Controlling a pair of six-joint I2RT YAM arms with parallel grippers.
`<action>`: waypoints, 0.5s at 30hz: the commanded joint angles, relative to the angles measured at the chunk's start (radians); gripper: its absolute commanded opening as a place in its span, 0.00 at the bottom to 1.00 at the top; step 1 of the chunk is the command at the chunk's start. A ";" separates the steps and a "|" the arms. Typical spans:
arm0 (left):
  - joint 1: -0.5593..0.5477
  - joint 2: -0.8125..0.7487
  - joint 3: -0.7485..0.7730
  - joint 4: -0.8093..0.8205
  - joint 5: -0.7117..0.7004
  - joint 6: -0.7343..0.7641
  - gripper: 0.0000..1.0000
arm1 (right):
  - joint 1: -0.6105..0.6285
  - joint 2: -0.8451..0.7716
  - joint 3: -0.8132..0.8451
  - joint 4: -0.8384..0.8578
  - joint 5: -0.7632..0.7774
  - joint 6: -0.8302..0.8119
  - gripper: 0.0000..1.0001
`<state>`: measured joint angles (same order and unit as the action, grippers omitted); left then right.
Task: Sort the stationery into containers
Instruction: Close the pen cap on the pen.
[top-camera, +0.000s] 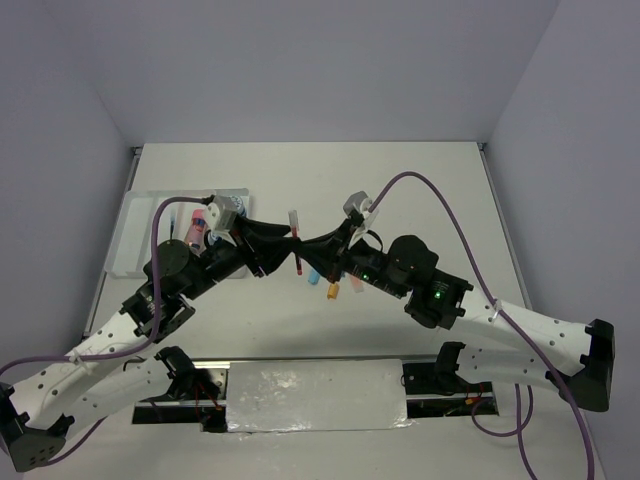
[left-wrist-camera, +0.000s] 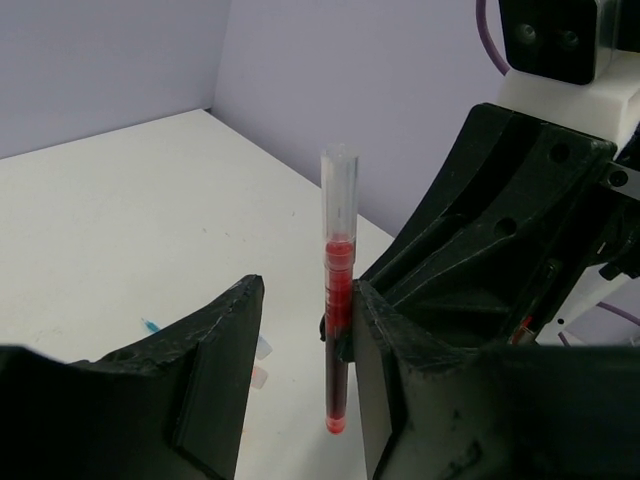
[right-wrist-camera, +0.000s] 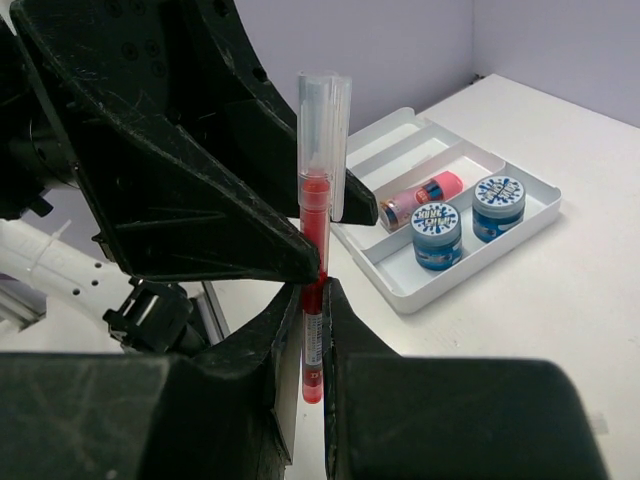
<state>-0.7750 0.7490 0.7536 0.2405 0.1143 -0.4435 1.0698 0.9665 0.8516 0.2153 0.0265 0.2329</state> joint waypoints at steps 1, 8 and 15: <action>-0.003 0.004 0.023 0.062 0.030 0.026 0.51 | 0.019 -0.002 0.029 0.055 -0.046 -0.027 0.00; -0.003 0.030 0.018 0.092 0.113 0.017 0.17 | 0.025 -0.002 0.038 0.050 -0.034 -0.029 0.00; -0.003 -0.016 0.006 0.147 0.298 0.080 0.00 | 0.024 -0.008 -0.006 0.079 -0.085 -0.024 0.36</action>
<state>-0.7689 0.7624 0.7544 0.2993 0.2558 -0.4160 1.0779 0.9661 0.8501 0.2241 0.0051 0.2115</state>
